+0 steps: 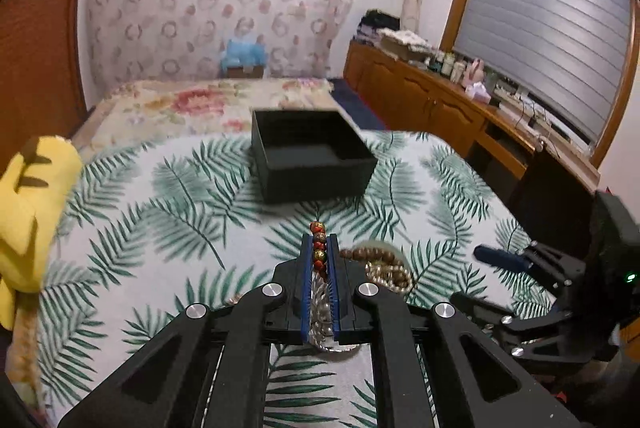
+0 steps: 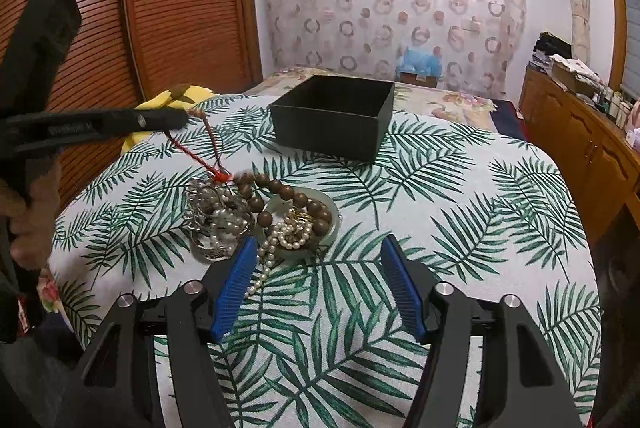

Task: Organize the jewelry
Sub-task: 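Grasp the silver hairpin with the right tool while the left tool holds the red bracelet, then carry both items over the black box and open both tools to drop them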

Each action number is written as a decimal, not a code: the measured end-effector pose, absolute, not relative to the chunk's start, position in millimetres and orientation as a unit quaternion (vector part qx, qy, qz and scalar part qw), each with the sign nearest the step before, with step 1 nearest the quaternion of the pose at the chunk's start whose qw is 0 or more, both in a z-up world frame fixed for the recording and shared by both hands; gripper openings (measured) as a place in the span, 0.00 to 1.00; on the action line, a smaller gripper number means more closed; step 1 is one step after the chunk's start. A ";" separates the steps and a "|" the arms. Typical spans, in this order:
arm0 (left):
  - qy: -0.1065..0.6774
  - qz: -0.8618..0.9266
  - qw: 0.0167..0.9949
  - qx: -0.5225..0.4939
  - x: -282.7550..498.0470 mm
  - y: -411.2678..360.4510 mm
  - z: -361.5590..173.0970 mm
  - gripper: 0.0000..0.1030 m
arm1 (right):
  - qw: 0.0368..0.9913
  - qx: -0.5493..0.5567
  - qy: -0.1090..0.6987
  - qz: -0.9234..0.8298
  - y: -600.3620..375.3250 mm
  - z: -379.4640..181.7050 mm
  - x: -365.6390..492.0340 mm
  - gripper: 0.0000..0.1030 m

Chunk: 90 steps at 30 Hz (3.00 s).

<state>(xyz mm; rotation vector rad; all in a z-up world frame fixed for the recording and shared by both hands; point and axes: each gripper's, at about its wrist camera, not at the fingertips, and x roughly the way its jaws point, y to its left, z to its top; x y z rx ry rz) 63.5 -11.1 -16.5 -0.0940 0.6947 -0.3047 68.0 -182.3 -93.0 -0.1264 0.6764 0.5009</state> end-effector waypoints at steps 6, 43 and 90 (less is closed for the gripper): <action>0.317 -0.149 0.936 -0.050 54.0 -0.4 3.0 0.06 | 0.906 -0.071 0.333 0.253 -173.3 -94.5 73.2 0.59; 0.311 -0.113 0.940 -0.082 32.8 51.6 -25.3 0.06 | 0.850 -0.212 0.354 0.329 -66.6 -119.2 99.4 0.69; 0.290 -0.123 0.948 -0.043 148.3 26.7 32.8 0.06 | 0.875 -0.140 0.309 0.344 -114.7 -35.7 248.5 0.56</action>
